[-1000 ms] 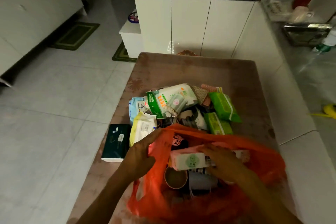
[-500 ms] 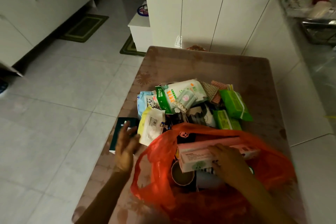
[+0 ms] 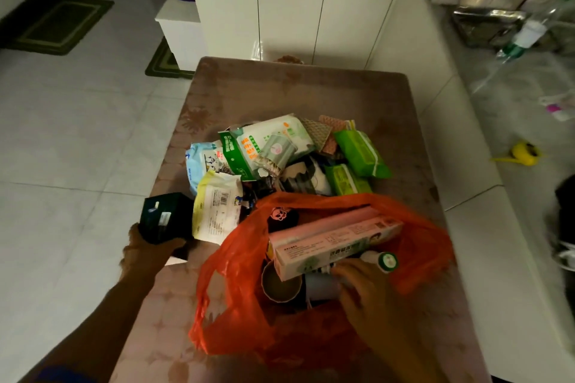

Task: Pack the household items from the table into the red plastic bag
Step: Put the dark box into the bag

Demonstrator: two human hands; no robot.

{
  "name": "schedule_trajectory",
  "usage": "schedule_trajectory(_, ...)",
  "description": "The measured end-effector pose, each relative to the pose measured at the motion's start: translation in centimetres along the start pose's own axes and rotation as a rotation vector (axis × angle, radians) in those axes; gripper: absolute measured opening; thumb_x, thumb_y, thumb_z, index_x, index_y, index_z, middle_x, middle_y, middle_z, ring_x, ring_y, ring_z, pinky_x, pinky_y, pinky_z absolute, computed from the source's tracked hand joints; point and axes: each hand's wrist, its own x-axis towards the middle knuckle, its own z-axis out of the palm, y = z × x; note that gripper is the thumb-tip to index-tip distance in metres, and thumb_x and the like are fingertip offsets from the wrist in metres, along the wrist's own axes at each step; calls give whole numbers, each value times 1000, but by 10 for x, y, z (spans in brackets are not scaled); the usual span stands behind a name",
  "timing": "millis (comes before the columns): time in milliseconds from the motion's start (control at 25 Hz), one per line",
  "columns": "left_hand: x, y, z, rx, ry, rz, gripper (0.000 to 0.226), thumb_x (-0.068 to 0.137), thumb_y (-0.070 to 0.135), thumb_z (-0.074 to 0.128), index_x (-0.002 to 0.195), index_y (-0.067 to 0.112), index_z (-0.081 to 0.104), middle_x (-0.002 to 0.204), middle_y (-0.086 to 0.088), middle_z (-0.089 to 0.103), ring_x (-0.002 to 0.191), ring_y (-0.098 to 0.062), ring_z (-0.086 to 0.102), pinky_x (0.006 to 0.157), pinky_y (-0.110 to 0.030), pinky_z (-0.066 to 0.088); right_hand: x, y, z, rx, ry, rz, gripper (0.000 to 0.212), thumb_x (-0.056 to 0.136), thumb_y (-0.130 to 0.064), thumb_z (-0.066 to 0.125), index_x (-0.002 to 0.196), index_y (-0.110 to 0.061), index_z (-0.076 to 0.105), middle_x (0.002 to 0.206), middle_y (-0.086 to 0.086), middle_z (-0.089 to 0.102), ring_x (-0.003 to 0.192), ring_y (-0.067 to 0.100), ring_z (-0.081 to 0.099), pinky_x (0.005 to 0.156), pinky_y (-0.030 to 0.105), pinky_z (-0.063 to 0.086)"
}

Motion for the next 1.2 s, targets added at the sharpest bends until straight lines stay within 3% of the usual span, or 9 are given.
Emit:
schedule_trajectory(120, -21, 19, -18, -298, 28, 70, 85, 67, 29, 82, 139, 22, 36, 135, -12, 52, 119, -34, 50, 94, -46, 46, -8, -21, -10, 180, 44, 87, 35, 87, -31, 54, 120, -40, 55, 115, -29, 53, 110, -13, 47, 85, 22, 50)
schedule_trajectory(280, -80, 91, -45, -274, -152, 596, 88, 65, 24, 85, 138, 28, 35, 126, 5, 49, 112, -16, 49, 87, -35, 49, 24, -74, -43, 307, 163, -16, 63, 84, -38, 60, 141, -41, 32, 139, -16, 46, 131, -2, 40, 102, 18, 41)
schedule_trajectory(440, -142, 149, -50, 180, -495, 1261, 99, 58, 49, 82, 140, 30, 30, 130, 5, 47, 116, -8, 43, 96, -33, 45, 76, -91, -90, -327, 173, -320, 99, 71, -63, 61, 151, -27, 16, 159, 7, 19, 146, 30, 18, 113, 51, 23)
schedule_trajectory(560, -172, 153, -31, 351, -468, 1531, 93, 57, 59, 74, 137, 27, 36, 122, 3, 50, 106, -12, 45, 90, -35, 43, 75, -82, -94, -565, -123, -316, 112, 65, -70, 57, 152, -27, 3, 149, 3, 38, 134, 31, 40, 105, 51, 36)
schedule_trajectory(720, -162, 135, -3, 280, -540, 1216, 78, 62, 74, 63, 130, 48, 38, 148, 8, 26, 137, -22, 26, 108, -53, 30, 63, -44, -85, -217, -252, -60, 101, 61, -56, 69, 146, -38, 17, 138, -12, 43, 125, 17, 43, 100, 44, 42)
schedule_trajectory(800, -141, 122, 7, 637, -431, 1024, 74, 66, 75, 58, 133, 52, 33, 158, -3, 5, 144, -33, 6, 113, -60, 13, 68, -23, -85, -98, -299, -11, 86, 59, -47, 75, 135, -39, 34, 124, -17, 47, 114, 13, 48, 92, 37, 47)
schedule_trajectory(880, -133, 110, 11, 889, -441, 862, 77, 72, 58, 66, 139, 39, 31, 157, -8, 12, 138, -35, 22, 106, -51, 31, 77, -14, -78, 56, -371, 53, 81, 62, -40, 81, 133, -35, 43, 118, -17, 49, 110, 10, 52, 84, 25, 49)
schedule_trajectory(1040, -143, 107, 13, 467, -402, 871, 76, 75, 6, 63, 143, 20, 30, 147, -5, 37, 101, -29, 59, 56, -23, 43, 115, -7, -53, 74, -401, 42, 82, 66, -33, 84, 139, -24, 47, 133, -2, 51, 120, 17, 50, 95, 28, 45)
schedule_trajectory(1200, -161, 118, 4, 191, -340, 978, 82, 72, -11, 55, 135, 38, 34, 141, 14, 30, 113, -9, 45, 56, -5, 37, 134, 15, -30, -8, -490, -5, 88, 70, -38, 80, 145, -31, 36, 152, -3, 33, 137, 20, 34, 110, 39, 35)
